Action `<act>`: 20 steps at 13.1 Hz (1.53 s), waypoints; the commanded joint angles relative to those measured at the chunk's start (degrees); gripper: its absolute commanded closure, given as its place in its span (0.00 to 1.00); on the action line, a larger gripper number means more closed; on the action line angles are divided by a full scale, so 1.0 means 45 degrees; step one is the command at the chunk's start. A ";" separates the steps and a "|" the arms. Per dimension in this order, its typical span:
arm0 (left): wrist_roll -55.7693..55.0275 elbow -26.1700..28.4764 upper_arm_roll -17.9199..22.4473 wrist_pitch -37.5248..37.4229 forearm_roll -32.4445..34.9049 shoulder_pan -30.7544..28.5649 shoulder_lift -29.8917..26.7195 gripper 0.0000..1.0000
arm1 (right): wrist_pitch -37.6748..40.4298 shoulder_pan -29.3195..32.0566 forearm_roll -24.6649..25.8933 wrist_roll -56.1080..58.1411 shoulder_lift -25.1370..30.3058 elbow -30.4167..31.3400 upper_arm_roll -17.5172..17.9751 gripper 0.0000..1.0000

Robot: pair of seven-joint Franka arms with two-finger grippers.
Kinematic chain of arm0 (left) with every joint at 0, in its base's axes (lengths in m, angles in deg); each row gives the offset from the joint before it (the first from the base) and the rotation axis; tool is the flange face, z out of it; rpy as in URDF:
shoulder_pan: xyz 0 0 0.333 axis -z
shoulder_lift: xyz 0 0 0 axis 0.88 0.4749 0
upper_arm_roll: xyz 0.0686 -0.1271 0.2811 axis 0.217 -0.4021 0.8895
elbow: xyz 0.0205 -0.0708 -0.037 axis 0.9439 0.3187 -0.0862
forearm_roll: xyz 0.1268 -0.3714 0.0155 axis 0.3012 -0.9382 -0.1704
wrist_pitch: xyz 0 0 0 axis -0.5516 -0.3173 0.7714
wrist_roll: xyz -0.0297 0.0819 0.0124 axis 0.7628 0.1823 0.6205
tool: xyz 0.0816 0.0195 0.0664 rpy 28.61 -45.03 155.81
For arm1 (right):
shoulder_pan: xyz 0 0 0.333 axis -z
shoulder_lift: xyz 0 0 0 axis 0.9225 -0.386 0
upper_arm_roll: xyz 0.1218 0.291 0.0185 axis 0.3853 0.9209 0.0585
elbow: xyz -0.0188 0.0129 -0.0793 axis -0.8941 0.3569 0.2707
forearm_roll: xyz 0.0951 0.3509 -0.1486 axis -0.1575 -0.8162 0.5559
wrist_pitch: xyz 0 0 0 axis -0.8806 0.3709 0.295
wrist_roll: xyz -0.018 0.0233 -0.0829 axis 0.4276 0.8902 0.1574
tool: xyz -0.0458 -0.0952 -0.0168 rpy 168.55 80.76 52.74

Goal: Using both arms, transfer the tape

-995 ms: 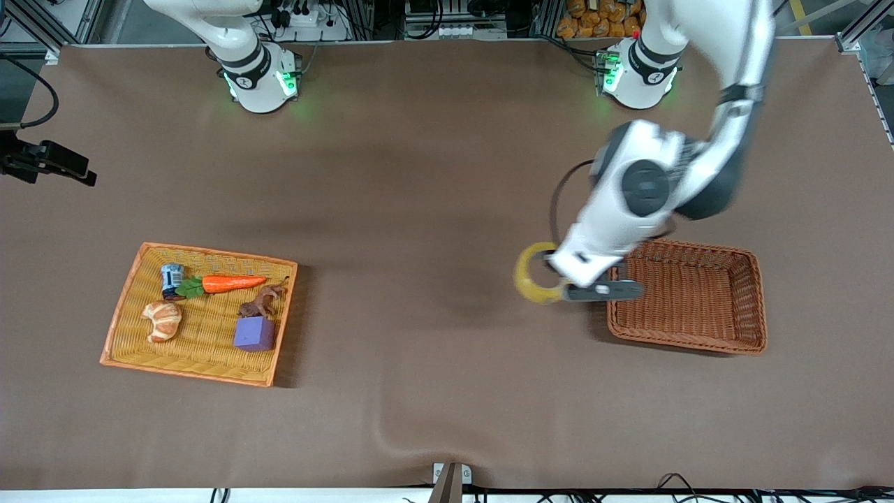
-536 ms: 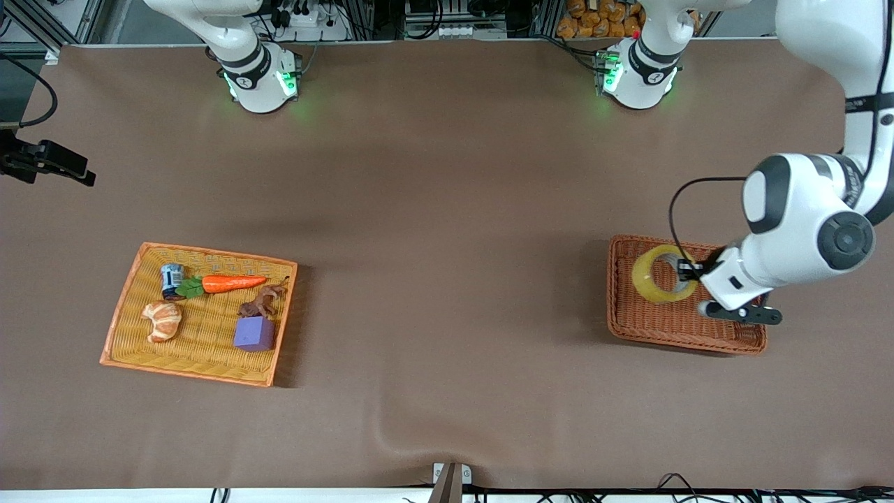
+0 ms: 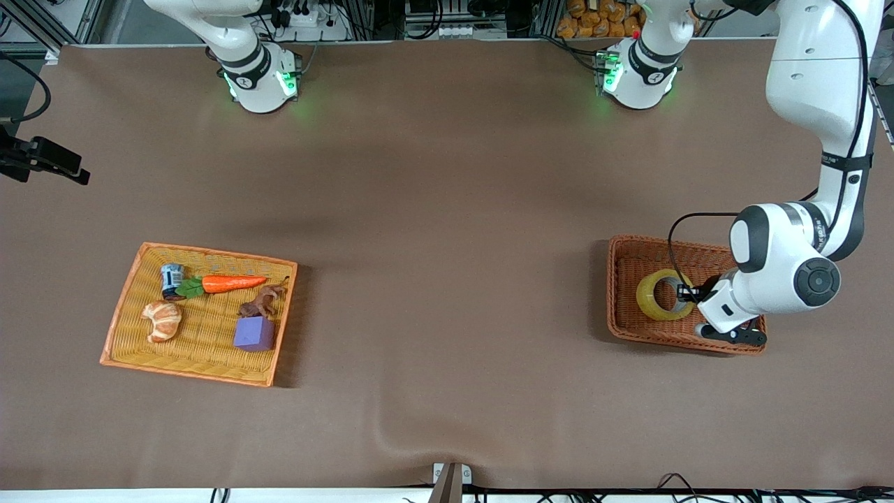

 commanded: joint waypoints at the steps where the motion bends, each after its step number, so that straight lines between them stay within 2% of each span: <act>1: 0.0448 -0.0598 -0.0109 -0.0163 -0.0062 -0.0143 -0.0125 0.01 | 0.0190 0.0206 0.0004 0.0106 -0.0130 -0.0262 0.0192 0.00; 5: 0.1523 -0.1302 -0.0187 -0.1079 0.0016 -0.0572 -0.0844 0.00 | 0.0190 0.0304 0.0004 0.0106 -0.0110 -0.0438 0.0172 0.00; 9: 0.1054 -0.3155 -0.0499 -0.4160 -0.0296 -0.0475 -0.1959 0.00 | 0.0210 0.0304 0.0004 0.0106 -0.0130 -0.0438 0.0172 0.00; 11: 0.0976 -0.3314 -0.0480 -0.4888 -0.0705 -0.0495 -0.2582 0.00 | 0.0210 0.0284 0.0004 0.0106 -0.0130 -0.0438 0.0172 0.00; 17: 0.0937 -0.3276 -0.0422 -0.6312 -0.0335 -0.0494 -0.5666 0.00 | 0.0210 0.0285 0.0004 0.0106 -0.0130 -0.0457 0.0172 0.00; 20: 0.0937 -0.3315 -0.0090 -0.6978 -0.0238 -0.0632 -0.6275 0.00 | 0.0210 0.0304 0.0004 0.0106 -0.0130 -0.0457 0.0172 0.00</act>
